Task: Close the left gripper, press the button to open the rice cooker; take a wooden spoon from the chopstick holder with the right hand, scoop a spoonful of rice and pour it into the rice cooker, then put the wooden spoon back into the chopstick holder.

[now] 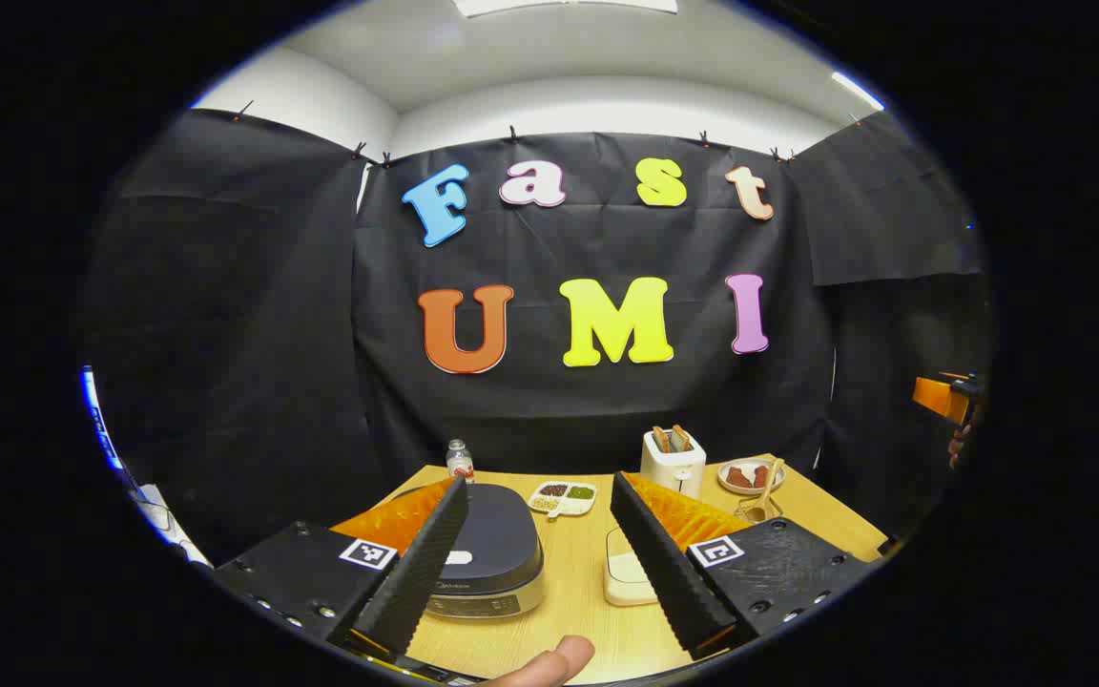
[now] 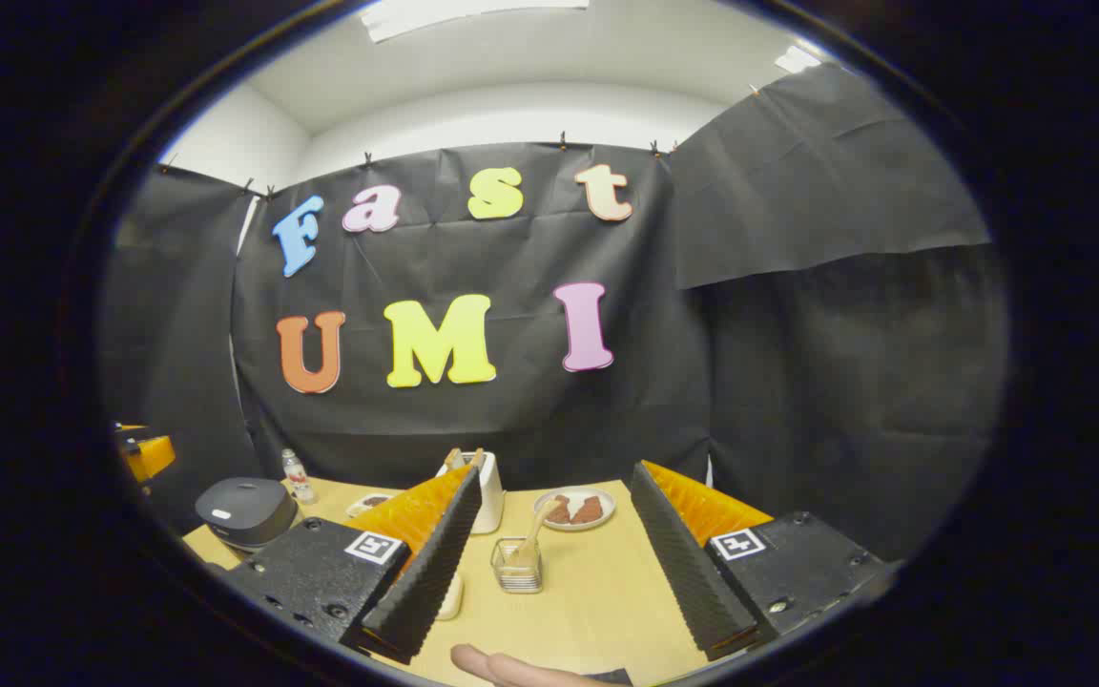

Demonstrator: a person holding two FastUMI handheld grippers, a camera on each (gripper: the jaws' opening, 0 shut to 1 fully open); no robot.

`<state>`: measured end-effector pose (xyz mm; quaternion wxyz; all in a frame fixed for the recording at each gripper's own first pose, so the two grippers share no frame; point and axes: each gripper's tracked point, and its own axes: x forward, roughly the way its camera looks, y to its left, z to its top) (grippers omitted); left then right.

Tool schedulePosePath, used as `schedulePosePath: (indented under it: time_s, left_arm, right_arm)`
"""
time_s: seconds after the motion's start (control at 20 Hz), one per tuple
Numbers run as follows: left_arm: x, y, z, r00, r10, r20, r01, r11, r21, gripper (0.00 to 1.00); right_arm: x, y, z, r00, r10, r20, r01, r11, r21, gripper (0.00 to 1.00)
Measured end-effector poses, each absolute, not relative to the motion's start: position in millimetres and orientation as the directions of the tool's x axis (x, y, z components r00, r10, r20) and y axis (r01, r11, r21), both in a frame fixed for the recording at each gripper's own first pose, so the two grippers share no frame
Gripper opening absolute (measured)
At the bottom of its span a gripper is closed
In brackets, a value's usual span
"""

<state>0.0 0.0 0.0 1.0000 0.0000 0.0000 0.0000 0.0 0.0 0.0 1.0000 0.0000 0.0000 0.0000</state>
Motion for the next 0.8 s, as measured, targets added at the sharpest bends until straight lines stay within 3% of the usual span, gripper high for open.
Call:
schedulePosePath:
  time_s: [0.25,0.8]
  left_arm:
    - [-4.0,-6.3,4.8,0.999,-0.041,-0.01,0.041,0.998,-0.055,0.96]
    - [-9.9,4.8,12.2,0.999,-0.01,0.041,0.011,0.999,-0.036,0.96]
  right_arm:
    - [-7.3,-15.1,10.3,1.0,-0.02,0.022,0.021,0.999,-0.039,0.98]
    - [-20.0,-10.3,24.7,1.0,-0.005,0.022,0.006,0.999,-0.05,1.0]
